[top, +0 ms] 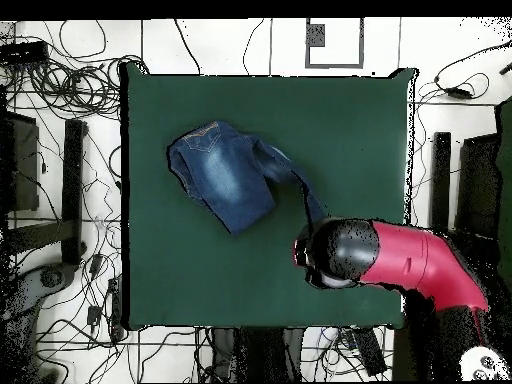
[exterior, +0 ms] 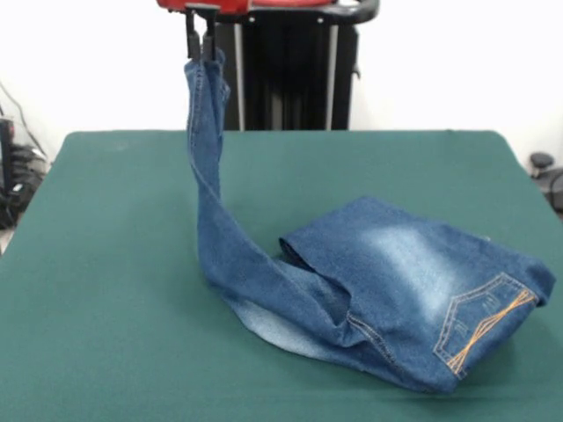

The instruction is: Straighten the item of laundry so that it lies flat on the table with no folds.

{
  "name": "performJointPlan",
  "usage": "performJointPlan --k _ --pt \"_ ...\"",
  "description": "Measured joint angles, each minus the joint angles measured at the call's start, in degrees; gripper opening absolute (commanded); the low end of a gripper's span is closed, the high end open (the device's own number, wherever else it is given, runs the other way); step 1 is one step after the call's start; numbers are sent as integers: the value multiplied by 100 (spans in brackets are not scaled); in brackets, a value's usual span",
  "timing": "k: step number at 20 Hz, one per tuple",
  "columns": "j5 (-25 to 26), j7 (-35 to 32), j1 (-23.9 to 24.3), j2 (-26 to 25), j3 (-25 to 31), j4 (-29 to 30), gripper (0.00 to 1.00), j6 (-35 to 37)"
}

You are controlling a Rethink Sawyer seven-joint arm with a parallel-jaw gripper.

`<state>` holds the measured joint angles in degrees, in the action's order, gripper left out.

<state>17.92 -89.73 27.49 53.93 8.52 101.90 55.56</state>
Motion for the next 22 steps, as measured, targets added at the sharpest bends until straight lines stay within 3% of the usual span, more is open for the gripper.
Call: performJointPlan --k 5,13,22 --pt "183 59 33 2 202 -243 0 221" --pt "623 360 203 -121 705 -1109 0 1126" --pt "1077 1651 561 -684 1318 -2478 0 2100"
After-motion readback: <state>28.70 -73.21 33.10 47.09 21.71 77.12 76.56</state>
